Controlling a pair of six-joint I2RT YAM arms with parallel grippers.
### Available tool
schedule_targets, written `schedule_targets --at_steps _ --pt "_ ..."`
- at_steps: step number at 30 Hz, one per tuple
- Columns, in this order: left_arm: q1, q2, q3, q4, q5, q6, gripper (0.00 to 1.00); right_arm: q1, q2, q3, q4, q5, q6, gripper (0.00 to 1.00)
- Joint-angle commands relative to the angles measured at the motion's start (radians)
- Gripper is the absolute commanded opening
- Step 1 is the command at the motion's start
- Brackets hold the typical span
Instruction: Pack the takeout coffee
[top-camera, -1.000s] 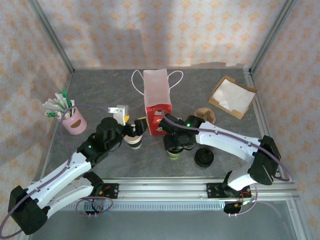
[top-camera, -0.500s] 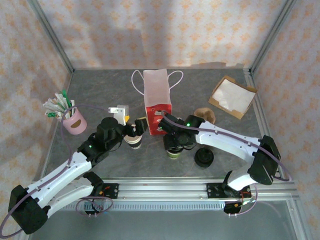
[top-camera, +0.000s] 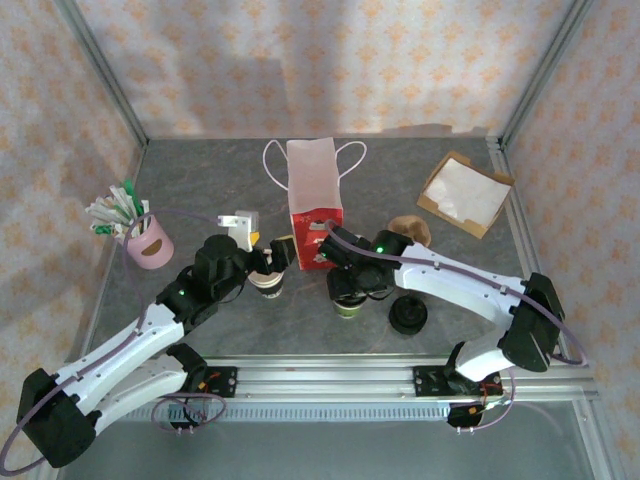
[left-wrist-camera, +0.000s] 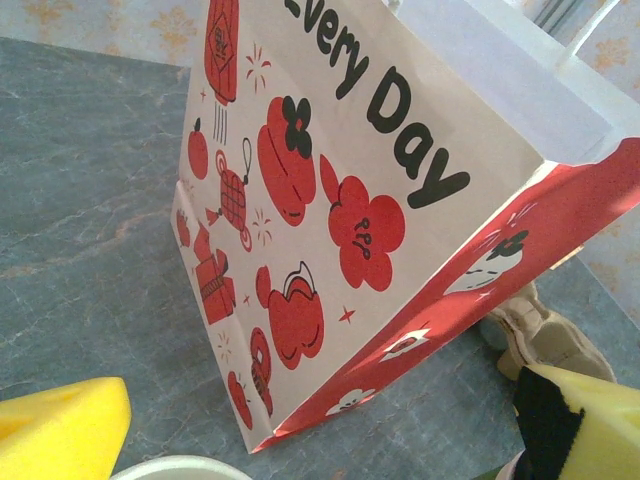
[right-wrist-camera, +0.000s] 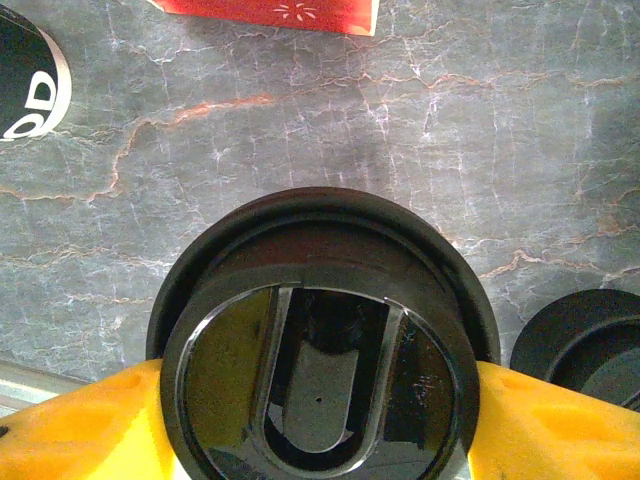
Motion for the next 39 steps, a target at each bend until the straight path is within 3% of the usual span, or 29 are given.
schedule_targets --at_steps 1,25,39 --pt "0.005 0.002 -0.006 0.026 0.013 0.001 1.0 0.007 0.014 0.005 -0.004 -0.002 -0.008 0.66" --pt "0.005 0.003 -0.007 0.027 0.011 0.003 1.0 0.007 -0.011 0.042 -0.089 0.07 0.019 0.66" --pt "0.005 0.004 -0.007 0.027 0.011 0.004 1.0 0.007 -0.012 -0.003 -0.016 0.017 0.017 0.66"
